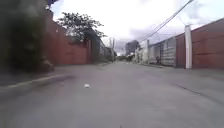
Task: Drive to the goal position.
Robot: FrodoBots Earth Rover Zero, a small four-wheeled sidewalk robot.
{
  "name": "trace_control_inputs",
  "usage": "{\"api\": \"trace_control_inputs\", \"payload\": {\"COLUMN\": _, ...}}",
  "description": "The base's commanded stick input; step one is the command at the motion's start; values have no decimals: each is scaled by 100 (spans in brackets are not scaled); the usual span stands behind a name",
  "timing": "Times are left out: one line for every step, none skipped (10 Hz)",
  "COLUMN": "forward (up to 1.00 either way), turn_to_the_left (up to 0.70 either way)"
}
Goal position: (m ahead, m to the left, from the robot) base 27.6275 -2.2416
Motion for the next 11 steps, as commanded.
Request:
{"api": "trace_control_inputs", "payload": {"forward": 100, "turn_to_the_left": 0}}
{"api": "trace_control_inputs", "payload": {"forward": 100, "turn_to_the_left": 0}}
{"api": "trace_control_inputs", "payload": {"forward": 100, "turn_to_the_left": 0}}
{"api": "trace_control_inputs", "payload": {"forward": 100, "turn_to_the_left": 0}}
{"api": "trace_control_inputs", "payload": {"forward": 100, "turn_to_the_left": 0}}
{"api": "trace_control_inputs", "payload": {"forward": 100, "turn_to_the_left": 0}}
{"api": "trace_control_inputs", "payload": {"forward": 100, "turn_to_the_left": 0}}
{"api": "trace_control_inputs", "payload": {"forward": 100, "turn_to_the_left": 0}}
{"api": "trace_control_inputs", "payload": {"forward": 100, "turn_to_the_left": 0}}
{"api": "trace_control_inputs", "payload": {"forward": 100, "turn_to_the_left": 0}}
{"api": "trace_control_inputs", "payload": {"forward": 100, "turn_to_the_left": 0}}
